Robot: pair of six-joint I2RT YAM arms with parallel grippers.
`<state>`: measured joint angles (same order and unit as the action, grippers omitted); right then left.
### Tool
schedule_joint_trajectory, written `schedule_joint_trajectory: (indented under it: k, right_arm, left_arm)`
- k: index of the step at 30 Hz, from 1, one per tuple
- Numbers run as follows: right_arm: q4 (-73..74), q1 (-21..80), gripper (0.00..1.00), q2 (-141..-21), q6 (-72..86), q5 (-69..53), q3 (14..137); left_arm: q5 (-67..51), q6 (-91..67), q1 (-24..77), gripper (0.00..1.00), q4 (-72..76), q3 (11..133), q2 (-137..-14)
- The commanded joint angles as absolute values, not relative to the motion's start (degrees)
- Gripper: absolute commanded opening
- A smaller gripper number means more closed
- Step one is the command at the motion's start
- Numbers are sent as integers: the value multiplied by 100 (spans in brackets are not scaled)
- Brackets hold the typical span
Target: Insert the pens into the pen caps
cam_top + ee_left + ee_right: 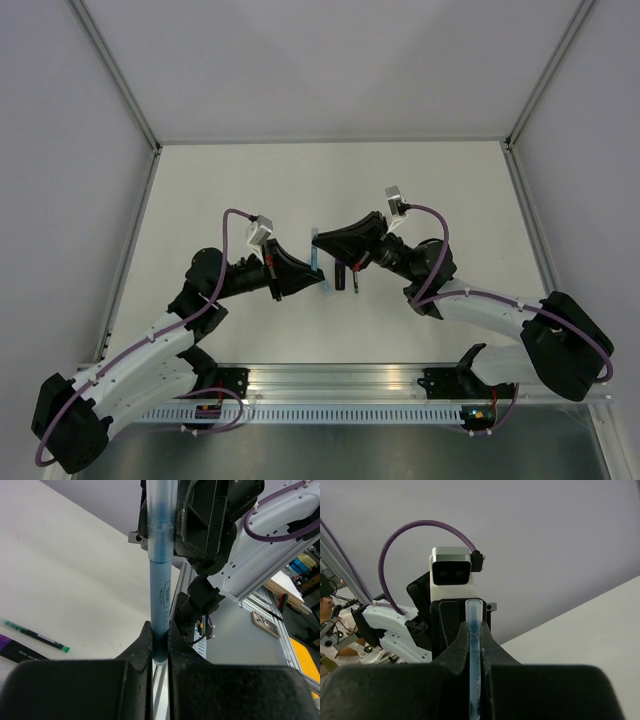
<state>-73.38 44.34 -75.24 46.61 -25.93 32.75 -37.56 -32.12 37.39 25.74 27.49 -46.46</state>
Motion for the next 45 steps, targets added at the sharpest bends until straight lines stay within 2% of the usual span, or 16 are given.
schedule_joint_trajectory:
  k: [1, 5, 6, 9, 12, 15, 21, 31, 37, 40, 41, 43, 45]
  right_arm:
    - [-6640, 4605, 0, -7278, 3993, -2751, 3260]
    - [-6056, 4641, 13, -7076, 3736, -2681, 3392]
    - [-5995, 4641, 22, -7032, 3709, -2672, 3436]
    - [-5583, 4641, 41, -6839, 3595, -2585, 3585]
    - [-5248, 4641, 55, -6733, 3420, -2427, 3770]
    - [-4958, 4641, 63, -6636, 3322, -2347, 3911]
    - [-4571, 4641, 69, -6601, 3103, -2320, 4218]
    - [-4474, 4641, 70, -6680, 3085, -2233, 4526]
    - [-4359, 4641, 65, -6741, 3032, -2259, 4649]
    - [-4421, 4641, 52, -6732, 3102, -2364, 4579]
    - [-4464, 4641, 42, -6732, 3146, -2408, 4475]
    - [-4675, 4632, 34, -6715, 3321, -2530, 4316]
    - [-4964, 4641, 14, -6715, 3392, -2593, 4009]
  left_arm:
    - [-3656, -3138, 3762, 2, 2962, 2892, -4544]
    - [-3726, -3138, 3762, 2, 2979, 2909, -4579]
    - [-3735, -3138, 3762, 2, 2997, 2909, -4588]
    - [-3770, -3138, 3762, 2, 3015, 2900, -4623]
    - [-3797, -3155, 3762, 2, 3032, 2909, -4658]
    - [-3814, -3155, 3753, 2, 3041, 2918, -4684]
    - [-3814, -3155, 3762, 2, 3041, 2909, -4685]
    - [-3823, -3164, 3762, 2, 3041, 2909, -4667]
    - [-3823, -3164, 3762, 2, 3006, 2944, -4702]
    - [-3823, -3164, 3762, 2, 3006, 2927, -4693]
    - [-3797, -3164, 3762, 2, 3006, 2927, -4685]
    - [-3771, -3164, 3753, 2, 3015, 2909, -4623]
    - [-3771, -3234, 3762, 2, 3076, 2883, -4588]
